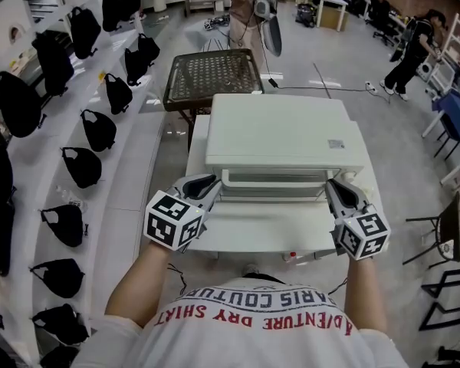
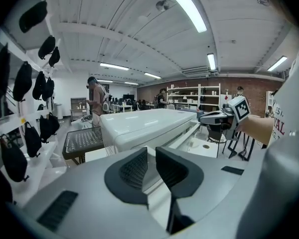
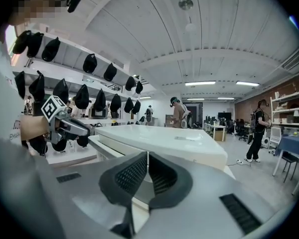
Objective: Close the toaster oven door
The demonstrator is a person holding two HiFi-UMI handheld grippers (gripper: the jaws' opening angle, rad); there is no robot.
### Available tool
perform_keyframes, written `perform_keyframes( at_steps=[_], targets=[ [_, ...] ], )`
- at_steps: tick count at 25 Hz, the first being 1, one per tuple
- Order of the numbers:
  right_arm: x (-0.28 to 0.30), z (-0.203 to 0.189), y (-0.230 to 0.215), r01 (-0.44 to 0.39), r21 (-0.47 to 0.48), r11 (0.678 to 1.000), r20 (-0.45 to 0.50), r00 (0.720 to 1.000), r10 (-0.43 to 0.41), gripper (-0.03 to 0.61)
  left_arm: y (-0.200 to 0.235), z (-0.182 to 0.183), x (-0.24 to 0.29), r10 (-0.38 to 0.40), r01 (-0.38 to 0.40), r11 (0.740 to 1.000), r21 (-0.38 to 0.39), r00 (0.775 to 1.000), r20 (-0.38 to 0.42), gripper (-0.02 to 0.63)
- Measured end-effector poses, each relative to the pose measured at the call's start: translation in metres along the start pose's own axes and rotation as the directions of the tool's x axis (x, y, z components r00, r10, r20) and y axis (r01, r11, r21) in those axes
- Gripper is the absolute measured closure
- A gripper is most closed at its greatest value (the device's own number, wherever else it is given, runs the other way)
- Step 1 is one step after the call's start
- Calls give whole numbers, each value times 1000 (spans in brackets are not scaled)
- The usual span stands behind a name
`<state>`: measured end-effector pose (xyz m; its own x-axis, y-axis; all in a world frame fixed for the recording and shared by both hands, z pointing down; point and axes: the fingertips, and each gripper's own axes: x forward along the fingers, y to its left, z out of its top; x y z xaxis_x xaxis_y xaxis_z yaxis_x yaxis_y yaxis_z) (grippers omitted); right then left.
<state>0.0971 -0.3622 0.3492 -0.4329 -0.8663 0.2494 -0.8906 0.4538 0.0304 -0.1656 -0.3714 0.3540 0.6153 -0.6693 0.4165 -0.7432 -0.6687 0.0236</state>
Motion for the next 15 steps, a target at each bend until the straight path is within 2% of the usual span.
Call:
perform_keyframes(
  at_steps=[4, 9, 15],
  targets=[
    [-20, 4, 22, -51, -3, 999, 33, 998, 51, 552, -22, 5, -21, -31, 32, 999, -28, 998, 53, 571],
    [-49, 5, 52, -101, 28, 994, 72, 992, 99, 554, -58, 4, -43, -88, 95, 993, -66, 991, 106, 575],
    [-89, -2, 83, -135, 60, 989, 101, 987, 128, 555, -105, 0, -73, -124, 130, 991, -31, 982, 139, 575]
  ],
)
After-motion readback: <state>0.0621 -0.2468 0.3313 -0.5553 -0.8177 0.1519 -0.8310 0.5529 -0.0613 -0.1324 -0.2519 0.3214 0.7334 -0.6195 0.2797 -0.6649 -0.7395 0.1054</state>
